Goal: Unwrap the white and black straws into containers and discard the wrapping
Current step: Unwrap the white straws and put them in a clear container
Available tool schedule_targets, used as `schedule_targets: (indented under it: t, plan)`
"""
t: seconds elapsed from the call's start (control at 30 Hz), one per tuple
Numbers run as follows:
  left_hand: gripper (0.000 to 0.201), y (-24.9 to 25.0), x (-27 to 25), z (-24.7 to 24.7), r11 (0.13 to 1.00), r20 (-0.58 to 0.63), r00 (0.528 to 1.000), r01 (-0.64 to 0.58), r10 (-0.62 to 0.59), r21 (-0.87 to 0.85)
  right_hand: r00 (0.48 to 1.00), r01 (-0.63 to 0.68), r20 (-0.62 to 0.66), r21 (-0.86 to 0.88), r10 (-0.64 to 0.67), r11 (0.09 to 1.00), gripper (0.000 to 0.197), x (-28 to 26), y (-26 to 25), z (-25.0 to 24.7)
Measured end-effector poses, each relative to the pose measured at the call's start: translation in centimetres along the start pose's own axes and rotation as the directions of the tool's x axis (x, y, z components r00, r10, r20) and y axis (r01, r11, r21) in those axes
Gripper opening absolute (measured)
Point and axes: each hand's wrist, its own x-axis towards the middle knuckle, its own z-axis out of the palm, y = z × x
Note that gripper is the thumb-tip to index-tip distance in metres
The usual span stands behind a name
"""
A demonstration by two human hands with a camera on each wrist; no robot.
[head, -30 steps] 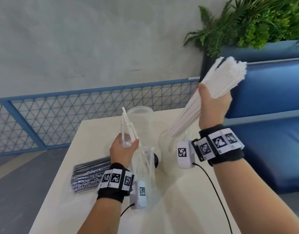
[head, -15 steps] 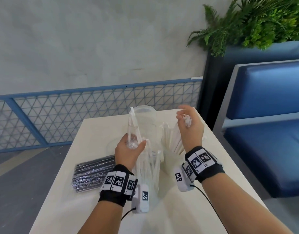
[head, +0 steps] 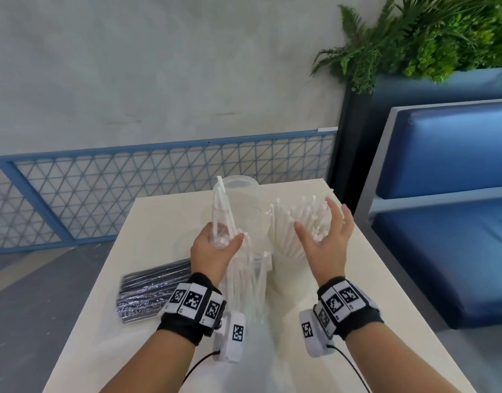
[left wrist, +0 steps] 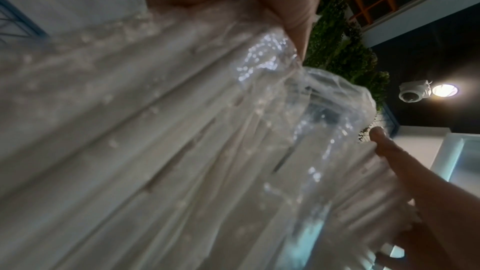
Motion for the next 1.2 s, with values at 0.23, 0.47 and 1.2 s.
schedule_targets:
  t: [0.23,0.47,1.2]
  plan:
    - [0.024,1.0,-0.1,1.4,0.998,0.008,1.0,-0.029,0.03,-0.053,0.993,0.098,0.063,0.027,-0.1,0.995,0.114,-0.2,-0.3,1.2]
    - [0.025,0.9,-0.3,1.9,0.999,0.035,0.999,-0.04,0.041,-0.022,0.977,-0.081,0.19,-0.089,0.096,0.993,0.079,2.3,-1.0,1.5]
    - [0.024,0.1,0.0,0.7,0.995,0.129,0.991,-0.017,0.029,-0.094,0.778,0.359,0.588,-0.126,-0.222,0.925,0.024,-1.4,-4.2,1.6]
